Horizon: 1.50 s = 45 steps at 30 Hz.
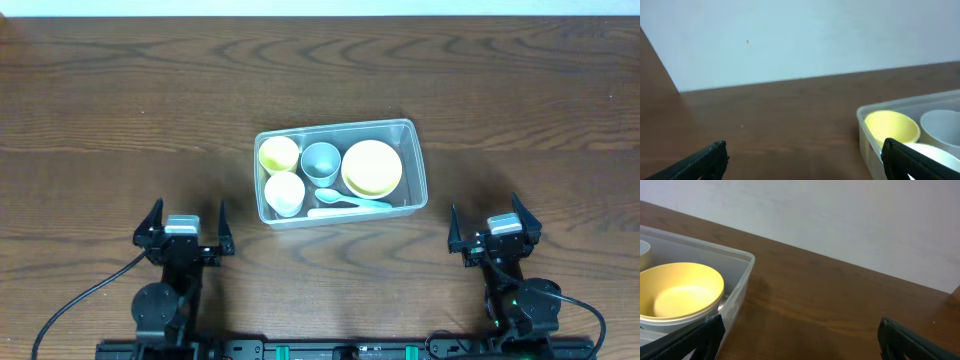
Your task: Pack container
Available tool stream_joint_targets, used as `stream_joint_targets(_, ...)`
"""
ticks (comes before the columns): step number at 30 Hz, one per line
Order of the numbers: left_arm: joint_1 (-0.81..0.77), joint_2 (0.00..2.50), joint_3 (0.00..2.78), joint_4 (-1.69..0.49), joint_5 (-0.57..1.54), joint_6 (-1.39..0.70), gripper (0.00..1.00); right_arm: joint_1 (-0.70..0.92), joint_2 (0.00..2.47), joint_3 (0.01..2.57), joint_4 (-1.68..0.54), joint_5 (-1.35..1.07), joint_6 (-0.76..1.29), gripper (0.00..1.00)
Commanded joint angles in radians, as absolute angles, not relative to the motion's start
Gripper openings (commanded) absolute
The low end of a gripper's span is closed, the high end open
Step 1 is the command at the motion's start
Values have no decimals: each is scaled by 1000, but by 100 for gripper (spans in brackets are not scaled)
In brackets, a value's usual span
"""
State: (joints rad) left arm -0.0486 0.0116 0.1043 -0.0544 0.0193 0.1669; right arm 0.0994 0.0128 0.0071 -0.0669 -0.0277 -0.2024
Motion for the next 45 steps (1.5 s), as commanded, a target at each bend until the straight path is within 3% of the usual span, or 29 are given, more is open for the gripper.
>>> stream_joint_targets(1, -44, 2, 37, 59, 15, 222, 98, 110, 11, 6, -72, -34, -215, 99)
stream_joint_targets(4, -44, 2, 4, 107, 15, 250, 98, 110, 11, 6, -71, -34, -215, 99)
stream_joint_targets(12, -44, 2, 4, -70, 15, 260, 98, 110, 11, 6, -71, -34, -215, 99)
stream_joint_targets(45, -44, 5, 4, -71, 14, 253, 98, 110, 11, 6, -71, -34, -215, 99)
